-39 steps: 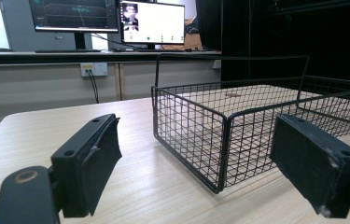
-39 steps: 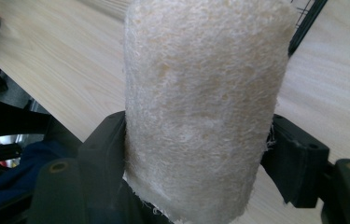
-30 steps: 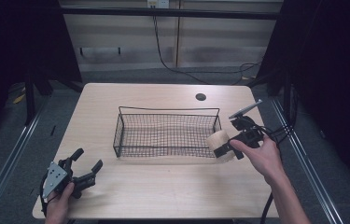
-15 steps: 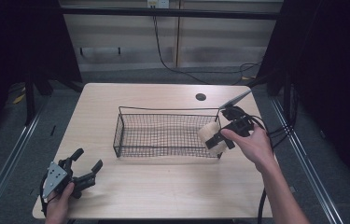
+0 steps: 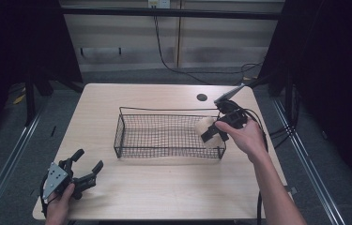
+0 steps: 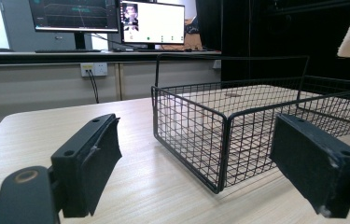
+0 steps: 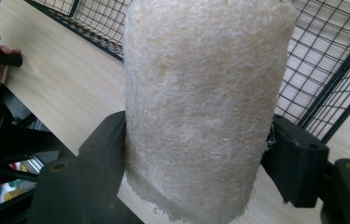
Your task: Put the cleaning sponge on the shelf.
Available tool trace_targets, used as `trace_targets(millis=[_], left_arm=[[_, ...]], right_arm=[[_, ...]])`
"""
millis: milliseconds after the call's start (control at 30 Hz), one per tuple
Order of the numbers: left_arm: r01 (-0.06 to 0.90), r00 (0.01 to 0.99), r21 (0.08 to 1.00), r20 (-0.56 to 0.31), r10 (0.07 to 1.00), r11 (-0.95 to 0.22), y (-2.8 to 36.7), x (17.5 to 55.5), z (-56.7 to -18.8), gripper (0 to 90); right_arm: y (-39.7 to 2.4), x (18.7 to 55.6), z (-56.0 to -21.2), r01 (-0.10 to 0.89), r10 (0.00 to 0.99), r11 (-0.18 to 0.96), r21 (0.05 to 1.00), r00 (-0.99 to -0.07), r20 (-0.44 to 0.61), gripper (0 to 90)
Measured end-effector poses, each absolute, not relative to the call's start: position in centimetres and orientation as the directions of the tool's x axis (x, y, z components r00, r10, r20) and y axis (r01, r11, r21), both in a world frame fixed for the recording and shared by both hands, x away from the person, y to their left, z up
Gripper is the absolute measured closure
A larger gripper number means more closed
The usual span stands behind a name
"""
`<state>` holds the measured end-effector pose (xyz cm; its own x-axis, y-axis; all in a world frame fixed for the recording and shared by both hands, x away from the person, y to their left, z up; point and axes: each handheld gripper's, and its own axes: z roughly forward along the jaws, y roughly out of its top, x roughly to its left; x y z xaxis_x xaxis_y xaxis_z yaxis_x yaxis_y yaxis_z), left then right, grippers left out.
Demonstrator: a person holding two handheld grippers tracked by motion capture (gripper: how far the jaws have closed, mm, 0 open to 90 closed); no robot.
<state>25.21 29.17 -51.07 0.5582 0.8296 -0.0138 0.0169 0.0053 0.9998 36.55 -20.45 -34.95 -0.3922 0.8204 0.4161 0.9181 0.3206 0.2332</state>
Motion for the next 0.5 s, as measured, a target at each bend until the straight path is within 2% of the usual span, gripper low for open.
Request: trace_targets(millis=[500], left_arm=[[0.017, 0.558, 1.0, -0.013, 0.829, 0.004, 29.2, 25.2, -51.1, 15.7]], right_arm=[[-20.0, 38.7, -36.6, 0.942, 0.853, 0.262, 0.212, -0.329, 0.405, 28.7]])
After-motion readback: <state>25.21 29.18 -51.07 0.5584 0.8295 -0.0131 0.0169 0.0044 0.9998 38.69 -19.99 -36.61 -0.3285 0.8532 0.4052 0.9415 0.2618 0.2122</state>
